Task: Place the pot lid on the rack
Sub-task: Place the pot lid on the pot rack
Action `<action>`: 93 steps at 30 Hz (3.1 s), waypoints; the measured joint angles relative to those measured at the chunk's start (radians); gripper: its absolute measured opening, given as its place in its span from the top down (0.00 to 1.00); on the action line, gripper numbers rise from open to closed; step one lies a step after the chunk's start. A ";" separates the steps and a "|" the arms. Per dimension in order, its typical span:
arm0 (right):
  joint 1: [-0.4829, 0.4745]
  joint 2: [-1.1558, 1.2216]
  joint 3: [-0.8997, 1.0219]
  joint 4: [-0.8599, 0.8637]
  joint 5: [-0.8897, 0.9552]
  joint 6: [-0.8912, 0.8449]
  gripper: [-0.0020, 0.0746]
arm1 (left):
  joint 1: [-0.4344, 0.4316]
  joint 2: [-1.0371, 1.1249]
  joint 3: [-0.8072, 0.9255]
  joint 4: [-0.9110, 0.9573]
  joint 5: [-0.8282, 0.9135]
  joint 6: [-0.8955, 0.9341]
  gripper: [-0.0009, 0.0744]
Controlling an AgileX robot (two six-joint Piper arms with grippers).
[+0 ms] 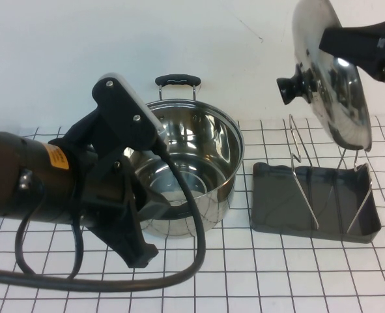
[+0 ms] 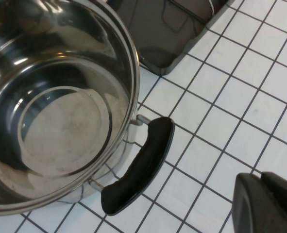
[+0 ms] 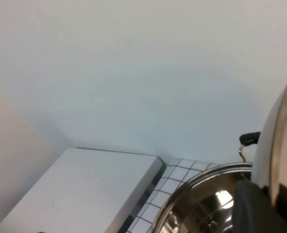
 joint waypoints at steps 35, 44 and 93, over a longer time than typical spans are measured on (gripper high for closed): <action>0.036 0.126 0.126 0.009 -0.127 -0.068 0.95 | 0.000 0.000 0.000 -0.062 0.006 -0.003 0.99; 0.036 0.130 0.126 0.018 -0.141 -0.069 0.90 | 0.000 0.000 0.000 -0.062 0.006 -0.001 0.99; -0.161 0.117 0.126 -0.253 0.061 0.060 0.35 | 0.000 0.000 0.000 -0.092 0.005 -0.001 0.99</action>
